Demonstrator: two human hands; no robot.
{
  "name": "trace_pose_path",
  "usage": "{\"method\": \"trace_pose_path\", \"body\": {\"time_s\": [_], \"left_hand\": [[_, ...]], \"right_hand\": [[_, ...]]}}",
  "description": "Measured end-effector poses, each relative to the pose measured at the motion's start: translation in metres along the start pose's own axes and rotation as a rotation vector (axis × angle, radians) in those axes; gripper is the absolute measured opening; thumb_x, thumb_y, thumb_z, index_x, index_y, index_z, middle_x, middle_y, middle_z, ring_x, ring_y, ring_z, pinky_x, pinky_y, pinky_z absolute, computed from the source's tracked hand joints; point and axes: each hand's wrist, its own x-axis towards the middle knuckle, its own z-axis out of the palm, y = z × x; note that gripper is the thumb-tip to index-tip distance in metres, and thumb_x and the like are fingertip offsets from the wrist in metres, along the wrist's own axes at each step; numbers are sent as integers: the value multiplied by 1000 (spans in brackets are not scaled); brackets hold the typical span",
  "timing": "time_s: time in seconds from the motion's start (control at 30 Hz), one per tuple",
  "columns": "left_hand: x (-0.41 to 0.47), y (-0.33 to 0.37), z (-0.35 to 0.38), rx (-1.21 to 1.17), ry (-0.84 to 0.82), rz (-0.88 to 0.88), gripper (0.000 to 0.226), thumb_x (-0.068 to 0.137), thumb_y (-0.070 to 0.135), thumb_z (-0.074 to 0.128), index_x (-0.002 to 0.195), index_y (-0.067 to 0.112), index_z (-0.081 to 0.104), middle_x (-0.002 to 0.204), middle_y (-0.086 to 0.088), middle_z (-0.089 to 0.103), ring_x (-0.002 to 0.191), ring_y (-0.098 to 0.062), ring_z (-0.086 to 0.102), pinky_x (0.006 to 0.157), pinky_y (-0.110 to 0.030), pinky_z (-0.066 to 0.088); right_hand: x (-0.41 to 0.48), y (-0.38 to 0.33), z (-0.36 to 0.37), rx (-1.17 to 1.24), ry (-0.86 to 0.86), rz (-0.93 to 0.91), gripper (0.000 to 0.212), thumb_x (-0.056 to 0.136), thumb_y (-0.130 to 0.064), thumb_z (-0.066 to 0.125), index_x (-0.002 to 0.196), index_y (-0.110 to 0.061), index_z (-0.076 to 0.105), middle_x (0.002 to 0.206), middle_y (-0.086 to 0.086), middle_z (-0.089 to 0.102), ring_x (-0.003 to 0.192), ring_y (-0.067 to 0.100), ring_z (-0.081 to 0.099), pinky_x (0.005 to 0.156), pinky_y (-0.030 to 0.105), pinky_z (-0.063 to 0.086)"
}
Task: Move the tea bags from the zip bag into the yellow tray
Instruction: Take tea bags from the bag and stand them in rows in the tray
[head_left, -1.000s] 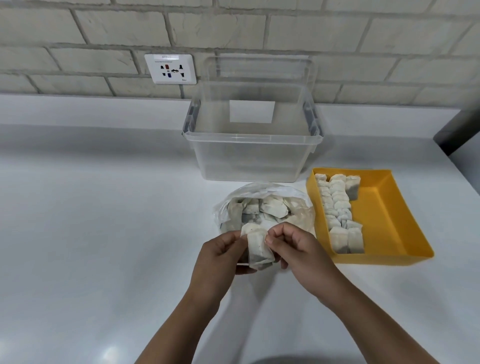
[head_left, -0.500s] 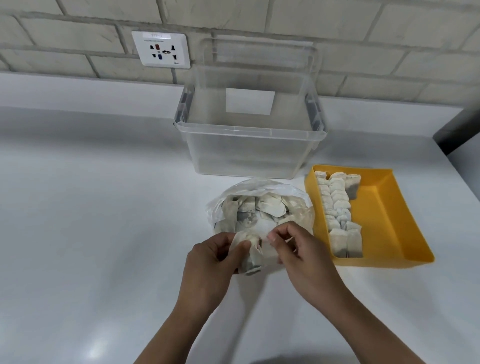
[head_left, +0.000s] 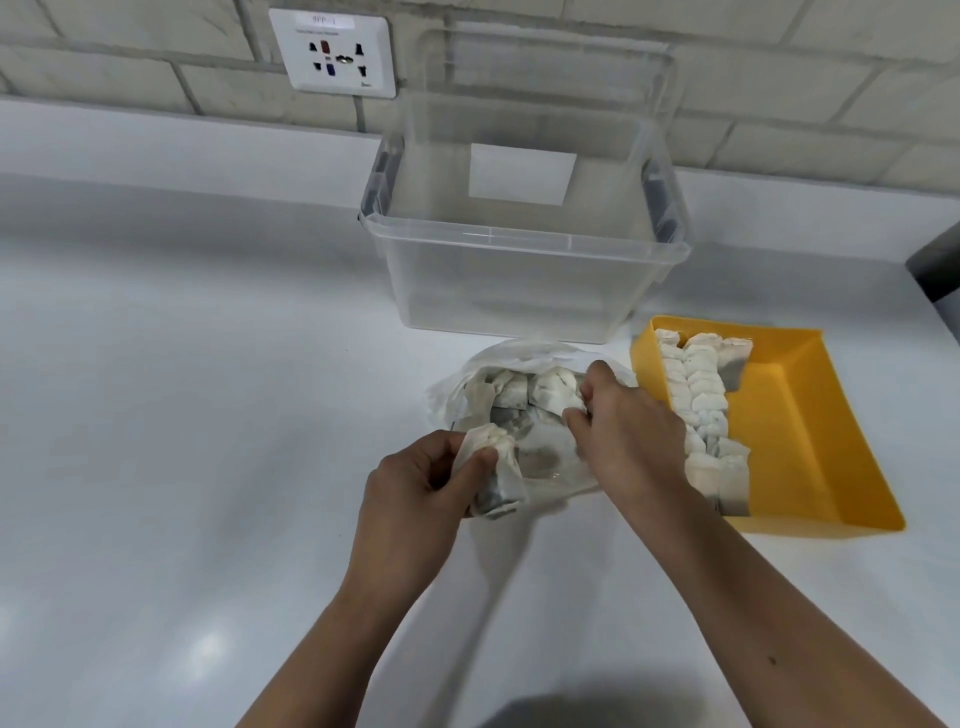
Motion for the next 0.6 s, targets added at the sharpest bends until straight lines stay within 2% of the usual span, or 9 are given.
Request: {"method": "trace_pose_path", "body": {"time_s": [0.07, 0.2, 0.27, 0.37, 0.43, 0.53, 0.57, 0.6], "left_hand": [[0, 1, 0, -3, 1, -2, 10, 92, 28, 69, 86, 26, 76, 77, 0, 77, 77, -23, 75, 80, -38, 61], [-3, 2, 1, -36, -11, 4, 10, 93, 23, 68, 89, 23, 77, 76, -3, 76, 76, -25, 74, 67, -32, 62], [-4, 6, -1, -47, 2, 21, 11, 94, 23, 66, 91, 22, 77, 73, -3, 75, 73, -24, 73, 62, -30, 61], [-3, 9, -5, 42, 49, 103, 14, 95, 27, 64, 87, 26, 75, 69, 5, 73, 67, -17, 70, 67, -33, 61], [-3, 11, -7, 109, 58, 160, 15, 96, 30, 63, 85, 27, 73, 70, 5, 72, 71, -17, 71, 71, -32, 58], [-7, 17, -3, 162, -18, 217, 14, 96, 27, 62, 87, 25, 72, 75, 6, 74, 73, -8, 72, 65, -18, 52], [-8, 19, 0, 186, -60, 223, 14, 96, 26, 62, 86, 25, 71, 74, 6, 74, 71, -7, 71, 66, -16, 52], [-8, 19, 3, 188, -112, 206, 15, 96, 25, 62, 85, 23, 71, 73, 4, 73, 70, -9, 70, 70, -19, 56]], "right_hand": [[-2, 4, 0, 20, 37, -51, 7, 95, -30, 54, 95, -23, 50, 85, -3, 67, 82, 26, 62, 61, 28, 32], [-16, 14, -5, 90, 133, -137, 10, 89, -33, 66, 85, -25, 63, 83, -7, 67, 72, 18, 63, 57, 25, 37], [-30, 18, -16, 159, 182, -207, 10, 86, -33, 69, 81, -27, 64, 82, -10, 63, 61, 11, 58, 52, 23, 39], [-56, 24, -37, 270, 80, -360, 8, 87, -31, 68, 83, -29, 62, 80, -13, 60, 56, 4, 53, 50, 25, 44], [-71, 26, -51, 352, -45, -441, 5, 89, -28, 67, 87, -30, 62, 80, -16, 60, 63, 5, 57, 54, 25, 48], [-84, 24, -63, 526, -149, -480, 4, 91, -25, 66, 93, -29, 66, 85, -18, 63, 76, 6, 60, 61, 17, 46], [-86, 22, -63, 574, -164, -478, 5, 92, -25, 65, 95, -28, 68, 87, -17, 64, 79, 7, 61, 63, 16, 46], [-86, 20, -62, 612, -171, -467, 7, 92, -25, 65, 96, -28, 69, 88, -16, 65, 81, 8, 62, 65, 16, 46]]}}
